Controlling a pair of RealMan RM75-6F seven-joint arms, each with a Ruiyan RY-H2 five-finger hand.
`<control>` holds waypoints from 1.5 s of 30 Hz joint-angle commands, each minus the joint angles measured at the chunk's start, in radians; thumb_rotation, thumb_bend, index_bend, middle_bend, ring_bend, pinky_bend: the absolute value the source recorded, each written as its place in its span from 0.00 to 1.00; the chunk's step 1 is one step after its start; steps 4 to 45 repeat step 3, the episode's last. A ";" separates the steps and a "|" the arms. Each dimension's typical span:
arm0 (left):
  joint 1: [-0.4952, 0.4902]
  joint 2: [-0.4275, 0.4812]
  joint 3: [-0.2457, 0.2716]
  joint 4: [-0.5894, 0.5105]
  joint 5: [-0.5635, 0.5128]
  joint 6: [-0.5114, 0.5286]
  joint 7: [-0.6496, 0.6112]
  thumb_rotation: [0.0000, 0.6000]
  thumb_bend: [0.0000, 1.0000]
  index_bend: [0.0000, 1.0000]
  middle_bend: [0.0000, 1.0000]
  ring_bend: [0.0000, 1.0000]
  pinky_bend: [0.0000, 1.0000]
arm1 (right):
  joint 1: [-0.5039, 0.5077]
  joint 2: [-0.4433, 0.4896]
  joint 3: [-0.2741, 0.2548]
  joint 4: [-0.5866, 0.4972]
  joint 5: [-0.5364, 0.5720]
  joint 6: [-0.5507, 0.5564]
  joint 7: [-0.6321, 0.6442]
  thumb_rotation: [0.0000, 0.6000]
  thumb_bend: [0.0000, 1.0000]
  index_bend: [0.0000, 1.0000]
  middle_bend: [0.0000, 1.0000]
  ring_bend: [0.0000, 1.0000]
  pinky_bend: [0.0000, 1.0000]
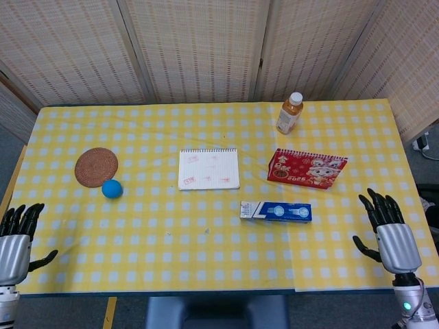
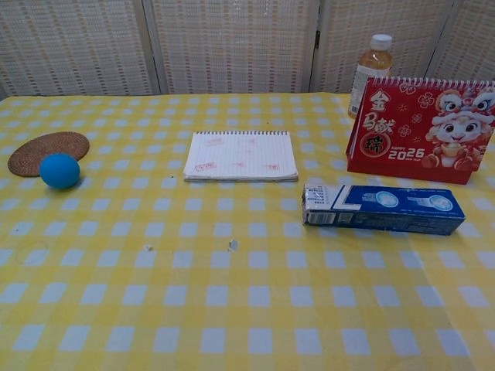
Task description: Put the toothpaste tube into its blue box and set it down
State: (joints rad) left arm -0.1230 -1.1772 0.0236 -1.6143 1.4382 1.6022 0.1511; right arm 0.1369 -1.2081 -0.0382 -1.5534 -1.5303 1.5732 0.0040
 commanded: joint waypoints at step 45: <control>0.007 0.014 -0.005 0.004 -0.012 -0.034 0.003 1.00 0.14 0.05 0.13 0.06 0.01 | 0.001 0.018 -0.004 -0.025 -0.005 -0.052 0.000 1.00 0.30 0.00 0.00 0.00 0.00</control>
